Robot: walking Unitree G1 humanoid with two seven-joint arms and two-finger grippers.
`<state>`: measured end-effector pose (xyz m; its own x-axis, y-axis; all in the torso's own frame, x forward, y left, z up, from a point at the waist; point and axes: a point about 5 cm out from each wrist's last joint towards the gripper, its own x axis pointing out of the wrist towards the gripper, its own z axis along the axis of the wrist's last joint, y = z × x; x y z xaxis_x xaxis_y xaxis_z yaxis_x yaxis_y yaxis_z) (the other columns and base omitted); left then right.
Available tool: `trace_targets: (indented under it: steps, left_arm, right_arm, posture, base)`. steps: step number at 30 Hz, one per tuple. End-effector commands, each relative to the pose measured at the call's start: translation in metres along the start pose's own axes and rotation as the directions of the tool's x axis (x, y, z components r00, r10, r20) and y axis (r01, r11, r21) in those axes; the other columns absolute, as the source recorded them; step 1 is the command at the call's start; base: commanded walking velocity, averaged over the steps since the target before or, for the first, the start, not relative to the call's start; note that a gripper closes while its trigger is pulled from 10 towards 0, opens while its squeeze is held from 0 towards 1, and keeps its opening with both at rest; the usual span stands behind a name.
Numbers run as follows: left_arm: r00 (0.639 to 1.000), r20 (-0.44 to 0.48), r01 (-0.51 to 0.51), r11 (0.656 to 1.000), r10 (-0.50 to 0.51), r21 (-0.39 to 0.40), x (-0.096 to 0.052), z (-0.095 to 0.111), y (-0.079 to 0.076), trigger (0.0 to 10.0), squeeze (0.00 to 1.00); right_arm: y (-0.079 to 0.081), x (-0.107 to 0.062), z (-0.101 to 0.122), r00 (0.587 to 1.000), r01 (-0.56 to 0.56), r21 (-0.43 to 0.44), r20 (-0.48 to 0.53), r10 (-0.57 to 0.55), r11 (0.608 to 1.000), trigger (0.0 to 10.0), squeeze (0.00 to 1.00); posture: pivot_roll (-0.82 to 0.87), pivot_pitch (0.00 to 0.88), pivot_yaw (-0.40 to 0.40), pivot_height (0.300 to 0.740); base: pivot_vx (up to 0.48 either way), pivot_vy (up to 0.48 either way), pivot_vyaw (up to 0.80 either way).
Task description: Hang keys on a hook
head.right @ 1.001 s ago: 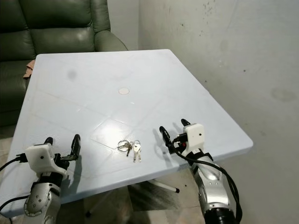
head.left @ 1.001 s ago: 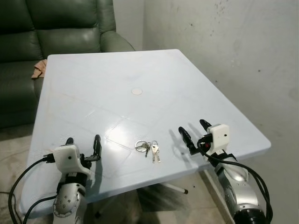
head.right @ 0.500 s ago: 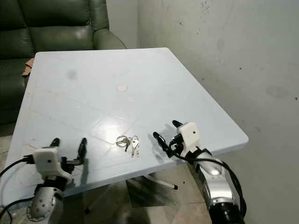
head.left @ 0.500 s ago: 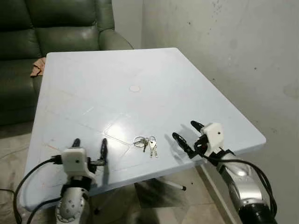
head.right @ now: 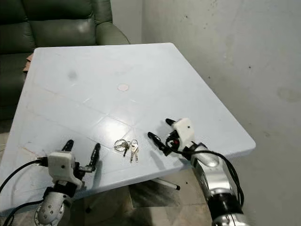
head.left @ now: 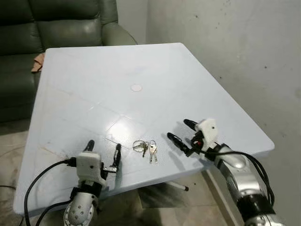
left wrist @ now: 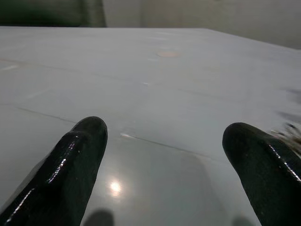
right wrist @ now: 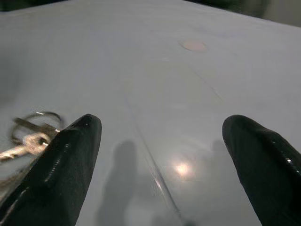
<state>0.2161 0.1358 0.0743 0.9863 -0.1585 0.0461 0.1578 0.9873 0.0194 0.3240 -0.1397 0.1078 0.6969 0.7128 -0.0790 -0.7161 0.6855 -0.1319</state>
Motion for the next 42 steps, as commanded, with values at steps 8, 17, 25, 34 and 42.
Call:
trace_targets:
  steps: [8,17,25,34,42]
  left_arm:
    - [0.988,-0.038,0.154,0.985,-0.151,0.083,-0.014,-0.005,-0.024,10.0,0.0]
    - [0.986,-0.038,0.165,0.982,-0.162,0.088,-0.017,-0.003,-0.025,10.0,0.0]
    - [0.986,-0.035,0.165,0.983,-0.163,0.086,-0.015,-0.002,-0.025,10.0,0.0]
    - [0.986,-0.034,0.167,0.983,-0.164,0.083,-0.015,-0.001,-0.027,10.0,0.0]
    - [0.986,-0.036,0.162,0.983,-0.16,0.081,-0.017,0.0,-0.027,10.0,0.0]
  right_arm:
    - [0.0,0.011,0.007,0.992,-0.124,-0.053,-0.027,0.123,0.991,10.0,0.0]
    - [0.014,0.005,-0.002,0.939,-0.336,-0.022,-0.084,0.333,0.942,10.0,0.0]
    - [0.026,0.016,-0.005,0.948,-0.308,0.0,-0.087,0.307,0.951,10.0,0.0]
    - [0.043,0.029,-0.008,0.959,-0.274,0.025,-0.074,0.275,0.961,10.0,0.0]
    - [0.052,0.034,-0.016,0.96,-0.247,0.028,-0.13,0.248,0.969,10.0,0.0]
  posture:
    - [0.04,0.105,-0.079,0.74]
    - [0.04,0.112,-0.074,0.74]
    - [0.04,0.112,-0.076,0.74]
    - [0.04,0.111,-0.077,0.74]
    - [0.05,0.124,-0.083,0.74]
  base:
    - [0.0,0.0,0.0]
    - [0.0,0.0,0.0]
    - [0.0,0.0,0.0]
    - [0.0,0.0,0.0]
    - [0.0,0.0,0.0]
